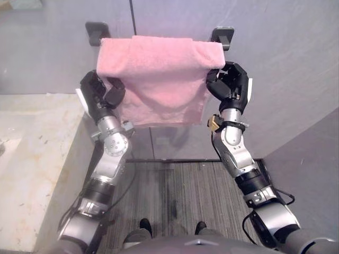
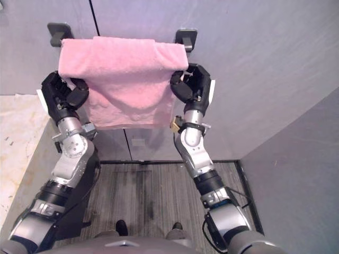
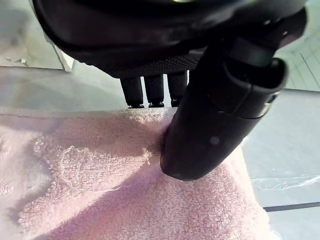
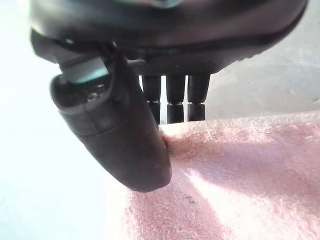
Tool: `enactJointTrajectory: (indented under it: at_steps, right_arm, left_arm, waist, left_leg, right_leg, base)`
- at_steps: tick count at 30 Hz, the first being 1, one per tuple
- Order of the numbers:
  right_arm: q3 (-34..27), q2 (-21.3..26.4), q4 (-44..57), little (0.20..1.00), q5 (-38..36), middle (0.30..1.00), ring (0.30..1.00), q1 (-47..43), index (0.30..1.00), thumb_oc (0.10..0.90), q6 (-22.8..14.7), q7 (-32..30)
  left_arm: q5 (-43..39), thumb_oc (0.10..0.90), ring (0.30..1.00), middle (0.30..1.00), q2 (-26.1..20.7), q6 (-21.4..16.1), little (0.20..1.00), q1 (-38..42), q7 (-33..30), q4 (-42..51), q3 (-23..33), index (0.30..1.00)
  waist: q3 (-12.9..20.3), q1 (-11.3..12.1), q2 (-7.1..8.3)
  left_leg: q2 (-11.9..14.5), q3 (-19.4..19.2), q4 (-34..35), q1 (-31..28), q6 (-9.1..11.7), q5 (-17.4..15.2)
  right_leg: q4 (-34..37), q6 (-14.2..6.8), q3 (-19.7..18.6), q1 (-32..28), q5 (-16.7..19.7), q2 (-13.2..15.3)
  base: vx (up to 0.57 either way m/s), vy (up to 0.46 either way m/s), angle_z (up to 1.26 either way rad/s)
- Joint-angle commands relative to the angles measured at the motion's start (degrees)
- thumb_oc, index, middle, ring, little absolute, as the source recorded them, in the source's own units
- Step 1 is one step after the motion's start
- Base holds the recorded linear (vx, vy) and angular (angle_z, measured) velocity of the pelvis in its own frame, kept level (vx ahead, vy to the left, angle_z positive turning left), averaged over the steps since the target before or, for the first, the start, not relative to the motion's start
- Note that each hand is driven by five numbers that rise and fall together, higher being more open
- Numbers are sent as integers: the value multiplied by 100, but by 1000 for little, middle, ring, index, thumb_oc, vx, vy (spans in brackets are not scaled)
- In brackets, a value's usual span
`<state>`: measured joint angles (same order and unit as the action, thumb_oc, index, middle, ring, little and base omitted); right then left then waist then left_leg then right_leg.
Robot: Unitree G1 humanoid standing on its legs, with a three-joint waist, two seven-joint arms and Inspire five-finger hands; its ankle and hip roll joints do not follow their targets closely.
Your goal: Organize the bathroom.
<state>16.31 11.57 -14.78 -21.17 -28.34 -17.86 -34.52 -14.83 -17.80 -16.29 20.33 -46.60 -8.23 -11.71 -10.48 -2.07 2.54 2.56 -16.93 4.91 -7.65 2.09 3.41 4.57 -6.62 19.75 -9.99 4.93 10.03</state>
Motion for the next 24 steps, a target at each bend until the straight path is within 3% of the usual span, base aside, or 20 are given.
enactJointTrajectory:
  at_steps: [1,13,14,15,16,17,24]
  right_arm:
    - [-447,137,375,300,-122,300,300,572,300,400,-378,-586]
    - [-459,1,254,300,-217,300,300,663,300,400,-439,-823]
    - [-438,14,246,335,-207,335,335,644,335,424,-402,-645]
    - [-434,24,245,531,-199,531,531,639,531,554,-392,-579]
    - [-410,42,241,900,-192,900,900,630,900,800,-358,-436]
    - [-379,88,222,900,-174,900,900,625,900,800,-305,-330]
    - [-426,264,206,900,-203,900,900,980,900,800,-273,179]
  left_arm:
    - [272,400,300,300,-54,-367,300,76,-331,52,119,300]
    - [0,400,300,300,-56,-218,300,98,-14,-151,-19,300]
    - [-21,452,378,378,-56,-184,378,100,76,-154,-35,378]
    - [-24,452,378,378,-62,-170,378,95,107,-152,-36,378]
    - [2,765,848,848,-77,-113,848,91,160,-155,-49,848]
    - [-63,800,900,900,-102,-65,900,85,325,-180,-76,900]
    - [-244,800,900,900,-210,241,900,-142,1123,-271,-134,900]
  waist:
    - [390,-132,-99]
    - [383,-164,-142]
    - [387,-160,-146]
    - [389,-158,-148]
    - [391,-152,-150]
    - [397,-145,-148]
    - [403,-178,-147]
  left_leg:
    - [-219,-86,-237,-399,-206,-1039]
    - [-231,-97,-245,-396,-231,-1035]
    - [-233,-97,-246,-387,-234,-1033]
    - [-233,-96,-248,-383,-234,-1032]
    - [-232,-99,-255,-376,-232,-1030]
    - [-228,-107,-265,-370,-226,-1030]
    - [-217,-131,-246,-366,-228,-1018]
  right_leg:
    - [-555,-459,-132,738,-417,-26]
    - [-574,-452,-171,760,-408,-41]
    - [-571,-448,-177,759,-414,-47]
    - [-569,-447,-179,758,-416,-49]
    - [-566,-443,-176,754,-418,-51]
    - [-570,-441,-167,753,-421,-49]
    - [-593,-461,-173,794,-417,-56]
  base:
    - [0,0,0]
    - [-2,0,0]
    - [-22,-2,-5]
    - [-24,-3,-6]
    - [-26,-5,-5]
    - [-27,-6,-3]
    - [-25,-10,-5]
